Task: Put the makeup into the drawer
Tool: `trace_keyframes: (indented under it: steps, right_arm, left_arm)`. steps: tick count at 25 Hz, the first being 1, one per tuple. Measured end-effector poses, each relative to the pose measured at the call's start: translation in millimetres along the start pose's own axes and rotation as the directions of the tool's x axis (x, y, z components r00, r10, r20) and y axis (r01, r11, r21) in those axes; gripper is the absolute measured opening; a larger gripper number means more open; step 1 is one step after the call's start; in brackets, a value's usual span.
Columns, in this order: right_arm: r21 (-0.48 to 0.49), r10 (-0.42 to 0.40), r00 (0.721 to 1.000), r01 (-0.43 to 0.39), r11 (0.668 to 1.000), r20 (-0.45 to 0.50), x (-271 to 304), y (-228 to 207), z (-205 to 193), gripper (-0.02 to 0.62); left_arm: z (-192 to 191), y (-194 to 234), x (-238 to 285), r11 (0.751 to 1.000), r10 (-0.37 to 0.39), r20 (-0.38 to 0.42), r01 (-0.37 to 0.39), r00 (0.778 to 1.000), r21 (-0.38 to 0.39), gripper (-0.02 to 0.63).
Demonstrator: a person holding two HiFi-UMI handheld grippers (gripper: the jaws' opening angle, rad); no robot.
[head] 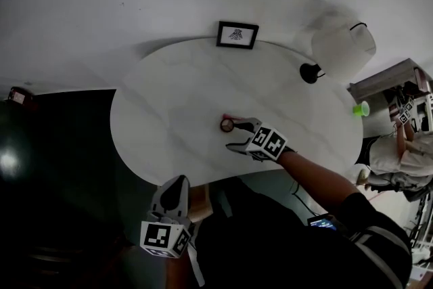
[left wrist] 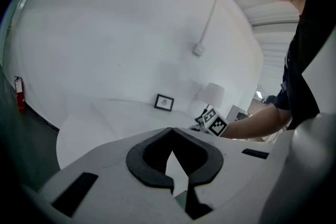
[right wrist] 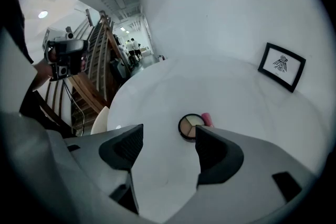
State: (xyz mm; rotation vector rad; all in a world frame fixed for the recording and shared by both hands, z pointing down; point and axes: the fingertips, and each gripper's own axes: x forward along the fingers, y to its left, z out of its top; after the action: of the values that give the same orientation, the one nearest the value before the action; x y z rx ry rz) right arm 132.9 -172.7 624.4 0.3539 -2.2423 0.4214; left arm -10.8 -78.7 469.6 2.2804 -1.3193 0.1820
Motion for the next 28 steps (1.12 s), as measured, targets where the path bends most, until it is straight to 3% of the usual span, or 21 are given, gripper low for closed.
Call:
trace_keyframes:
  steps: [16,28]
  right_arm:
    - [-0.066,-0.103,0.989,0.096,0.993,-0.102,27,-42,7,0.262]
    - [-0.130,-0.134,0.982,0.116,0.985,-0.134,48,-42,10,0.251]
  left_arm:
    - [-2,22,13,1.000,0.004,-0.013,-0.005,1.000,-0.029,0.011]
    - [-5,31,-1,0.998,0.031,-0.011,-0.032,0.999,-0.057,0.011]
